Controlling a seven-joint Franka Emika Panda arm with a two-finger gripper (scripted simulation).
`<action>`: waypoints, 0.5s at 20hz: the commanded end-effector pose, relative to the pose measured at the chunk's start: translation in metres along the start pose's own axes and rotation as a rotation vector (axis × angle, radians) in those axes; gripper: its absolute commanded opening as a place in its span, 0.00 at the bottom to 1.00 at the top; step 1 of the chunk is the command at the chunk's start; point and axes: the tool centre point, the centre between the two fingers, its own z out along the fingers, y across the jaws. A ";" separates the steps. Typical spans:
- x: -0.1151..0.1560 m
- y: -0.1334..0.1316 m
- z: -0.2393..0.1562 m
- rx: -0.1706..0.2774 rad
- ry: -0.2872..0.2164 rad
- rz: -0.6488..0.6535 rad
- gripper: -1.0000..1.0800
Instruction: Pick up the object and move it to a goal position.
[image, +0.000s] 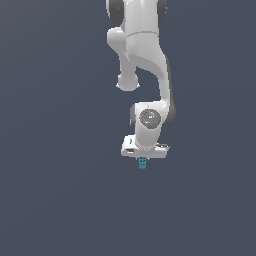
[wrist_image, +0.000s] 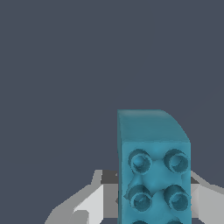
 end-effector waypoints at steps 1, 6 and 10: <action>0.000 0.000 0.000 0.000 0.001 0.000 0.00; 0.000 0.000 0.000 0.000 0.001 0.000 0.00; 0.000 0.000 -0.001 0.000 0.000 0.000 0.00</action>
